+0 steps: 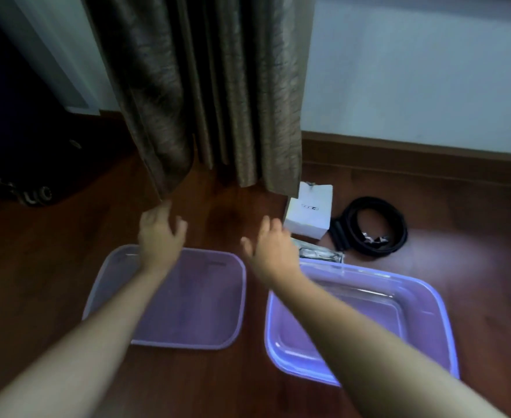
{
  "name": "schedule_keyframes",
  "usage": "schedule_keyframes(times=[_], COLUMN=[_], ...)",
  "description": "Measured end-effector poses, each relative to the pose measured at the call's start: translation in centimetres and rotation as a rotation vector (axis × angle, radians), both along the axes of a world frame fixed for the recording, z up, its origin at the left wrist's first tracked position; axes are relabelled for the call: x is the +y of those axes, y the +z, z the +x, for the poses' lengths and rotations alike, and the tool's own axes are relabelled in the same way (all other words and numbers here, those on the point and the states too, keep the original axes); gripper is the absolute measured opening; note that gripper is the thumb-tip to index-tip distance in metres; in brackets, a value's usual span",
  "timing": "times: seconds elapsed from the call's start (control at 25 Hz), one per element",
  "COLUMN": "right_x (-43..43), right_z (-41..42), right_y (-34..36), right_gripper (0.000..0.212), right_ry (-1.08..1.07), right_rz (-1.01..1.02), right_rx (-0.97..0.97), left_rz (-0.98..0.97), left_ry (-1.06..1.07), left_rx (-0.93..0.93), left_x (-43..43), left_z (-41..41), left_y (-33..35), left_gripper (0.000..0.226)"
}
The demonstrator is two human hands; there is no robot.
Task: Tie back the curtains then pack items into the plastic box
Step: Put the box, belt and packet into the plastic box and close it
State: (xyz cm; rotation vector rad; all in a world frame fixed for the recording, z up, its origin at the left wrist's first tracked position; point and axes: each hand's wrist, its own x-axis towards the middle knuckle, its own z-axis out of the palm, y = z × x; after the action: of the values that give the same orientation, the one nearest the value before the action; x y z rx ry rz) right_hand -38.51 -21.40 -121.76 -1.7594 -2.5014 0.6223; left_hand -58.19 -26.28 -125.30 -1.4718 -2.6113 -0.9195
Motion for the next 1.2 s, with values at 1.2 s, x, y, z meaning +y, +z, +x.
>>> schedule_keyframes(times=[1.2], right_x=[-1.0], right_z=[31.9], right_y=[-8.2], right_gripper=[0.104], right_ry=[-0.116], right_rz=[0.053], right_rx=[-0.120], left_rz=[-0.609], left_ry=[-0.118], left_rx=[-0.146], left_x=[12.4], left_z=[24.6], left_y=[-2.7], left_gripper=[0.077])
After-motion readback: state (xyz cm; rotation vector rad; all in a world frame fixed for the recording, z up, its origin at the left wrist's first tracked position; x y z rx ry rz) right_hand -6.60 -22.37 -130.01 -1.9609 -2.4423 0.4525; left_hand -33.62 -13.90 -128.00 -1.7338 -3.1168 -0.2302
